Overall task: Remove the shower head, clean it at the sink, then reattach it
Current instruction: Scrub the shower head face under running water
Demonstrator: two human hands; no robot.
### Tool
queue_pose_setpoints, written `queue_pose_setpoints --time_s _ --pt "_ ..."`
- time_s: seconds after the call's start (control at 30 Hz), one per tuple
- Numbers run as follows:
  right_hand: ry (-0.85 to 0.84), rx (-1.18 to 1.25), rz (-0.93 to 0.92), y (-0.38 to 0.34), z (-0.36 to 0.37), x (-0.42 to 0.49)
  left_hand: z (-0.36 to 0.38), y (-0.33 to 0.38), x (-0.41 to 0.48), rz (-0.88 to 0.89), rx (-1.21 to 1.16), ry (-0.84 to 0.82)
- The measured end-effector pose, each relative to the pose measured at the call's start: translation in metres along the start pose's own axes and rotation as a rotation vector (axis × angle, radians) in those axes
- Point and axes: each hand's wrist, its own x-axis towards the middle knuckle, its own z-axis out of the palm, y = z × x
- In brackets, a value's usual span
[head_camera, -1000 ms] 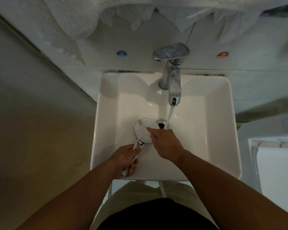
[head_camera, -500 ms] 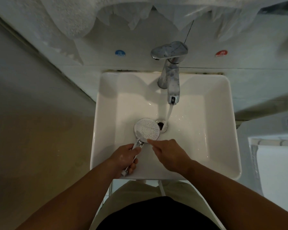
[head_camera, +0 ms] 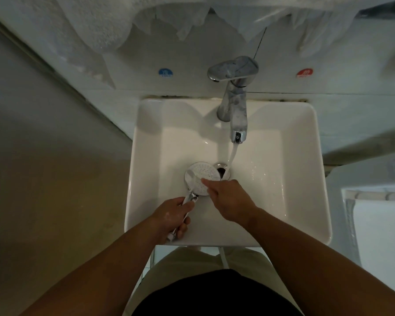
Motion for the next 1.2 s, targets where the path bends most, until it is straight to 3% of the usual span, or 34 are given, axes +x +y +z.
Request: queue_pose_setpoints --time_s 0.2,0.4,0.6,0.77,1.0,1.13,1.2 --pt "-0.058 0.015 -0.021 -0.001 0.0 -0.026 0.0 0.0 -0.002 0.009 0.01 0.006" --pt "0.021 0.038 0.035 -0.01 0.001 0.01 0.002 0.0 -0.003 0.019 0.023 0.013" --pt "-0.031 0.015 -0.034 -0.008 0.005 -0.024 0.001 0.002 -0.003 0.014 0.023 0.01" --pt "0.062 0.033 0.082 -0.011 -0.001 0.017 0.003 0.001 -0.004 0.011 0.005 0.01" --pt "-0.002 0.022 -0.01 -0.016 0.005 -0.014 0.001 0.002 -0.004 0.026 0.023 0.012" --pt "0.044 0.046 0.1 -0.018 -0.003 0.016 0.002 0.001 -0.005 0.016 0.003 0.012" --pt "0.022 0.048 0.069 -0.022 -0.003 0.007 0.001 0.001 -0.005 0.016 0.002 0.011"
